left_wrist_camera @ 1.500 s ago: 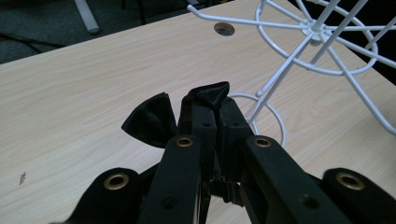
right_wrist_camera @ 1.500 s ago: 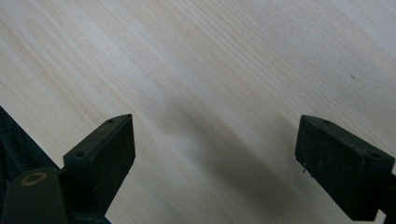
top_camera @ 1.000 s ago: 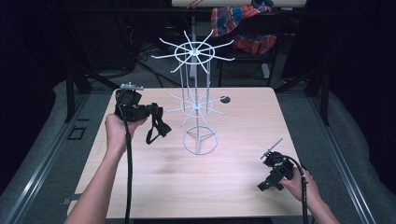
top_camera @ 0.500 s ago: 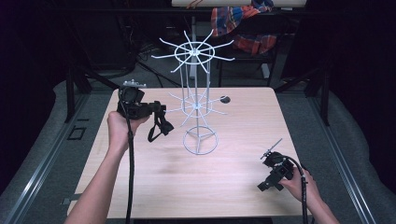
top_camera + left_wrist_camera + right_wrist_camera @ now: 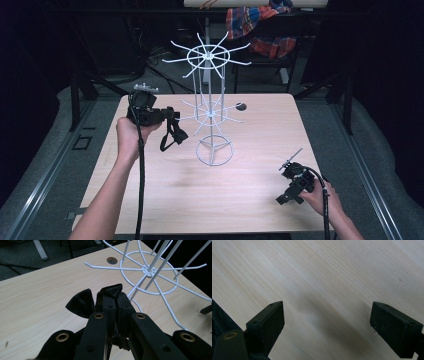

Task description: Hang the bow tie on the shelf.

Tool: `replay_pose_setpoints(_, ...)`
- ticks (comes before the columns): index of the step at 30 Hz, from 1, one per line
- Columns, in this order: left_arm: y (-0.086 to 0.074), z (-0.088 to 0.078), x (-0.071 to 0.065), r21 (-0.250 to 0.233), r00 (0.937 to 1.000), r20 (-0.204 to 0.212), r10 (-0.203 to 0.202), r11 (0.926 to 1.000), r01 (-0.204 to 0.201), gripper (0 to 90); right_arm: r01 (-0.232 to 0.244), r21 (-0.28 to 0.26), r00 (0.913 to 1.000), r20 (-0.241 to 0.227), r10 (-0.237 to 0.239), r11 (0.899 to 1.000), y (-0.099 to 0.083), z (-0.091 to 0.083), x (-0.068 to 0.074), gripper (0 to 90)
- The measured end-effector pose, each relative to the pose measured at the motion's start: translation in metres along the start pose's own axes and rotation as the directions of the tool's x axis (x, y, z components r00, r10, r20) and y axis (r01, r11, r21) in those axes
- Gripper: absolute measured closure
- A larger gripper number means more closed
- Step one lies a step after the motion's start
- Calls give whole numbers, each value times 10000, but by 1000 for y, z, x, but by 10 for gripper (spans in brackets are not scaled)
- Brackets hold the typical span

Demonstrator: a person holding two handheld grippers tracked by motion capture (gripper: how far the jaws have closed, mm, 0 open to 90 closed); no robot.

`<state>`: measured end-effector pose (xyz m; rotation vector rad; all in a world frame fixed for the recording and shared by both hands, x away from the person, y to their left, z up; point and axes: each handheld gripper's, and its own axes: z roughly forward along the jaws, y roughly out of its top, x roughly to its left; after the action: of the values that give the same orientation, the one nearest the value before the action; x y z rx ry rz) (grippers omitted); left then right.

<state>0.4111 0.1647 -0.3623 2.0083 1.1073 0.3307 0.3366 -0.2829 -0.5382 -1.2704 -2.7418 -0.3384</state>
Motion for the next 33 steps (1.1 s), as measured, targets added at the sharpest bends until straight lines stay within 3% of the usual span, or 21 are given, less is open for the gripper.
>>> replay_pose_setpoints(1,0,0,0,-1,10000,6,27,10000,-27,876,17,29,10000,3,-17,10000,0,0,0,122)
replay_pose_setpoints(2,1,-1,-1,-18,10000,24,31,10000,-31,876,-195,-277,9998,-58,193,9994,-1,2,1,122)
replay_pose_setpoints(8,1,2,-3,1,10000,65,74,10000,-74,875,204,53,9998,29,-204,9998,2,-1,2,122)
replay_pose_setpoints(15,5,3,-7,-107,9999,115,103,9999,-101,875,130,112,9999,100,-131,9999,1,-2,2,122)
replay_pose_setpoints(19,8,5,-12,-149,9997,80,224,9996,-223,875,105,25,9999,69,-105,9999,2,-1,3,122)
replay_pose_setpoints(20,9,6,-12,-137,9995,54,299,9995,-299,875,-60,-220,10000,28,61,9997,1,1,4,122)
replay_pose_setpoints(22,10,8,-14,-197,9995,17,320,9993,-319,875,309,263,9995,101,-312,9992,3,-3,2,122)
replay_pose_setpoints(24,10,10,-16,-240,9994,-7,349,9991,-350,875,86,-11,9999,82,-86,10000,1,-2,3,122)
replay_pose_setpoints(28,11,13,-18,-271,9990,-63,436,9987,-437,875,85,-77,10000,-44,-86,9999,2,-1,3,122)
replay_pose_setpoints(31,12,17,-19,-333,9988,-50,483,9983,-484,875,242,126,9996,148,-244,9996,3,-1,2,122)
replay_pose_setpoints(32,12,18,-21,-335,9990,9,437,9985,-436,875,31,-133,9999,129,-30,9999,2,1,3,122)
replay_pose_setpoints(33,12,19,-22,-350,9988,3,497,9982,-497,875,74,-33,9999,136,-74,10000,2,0,3,122)
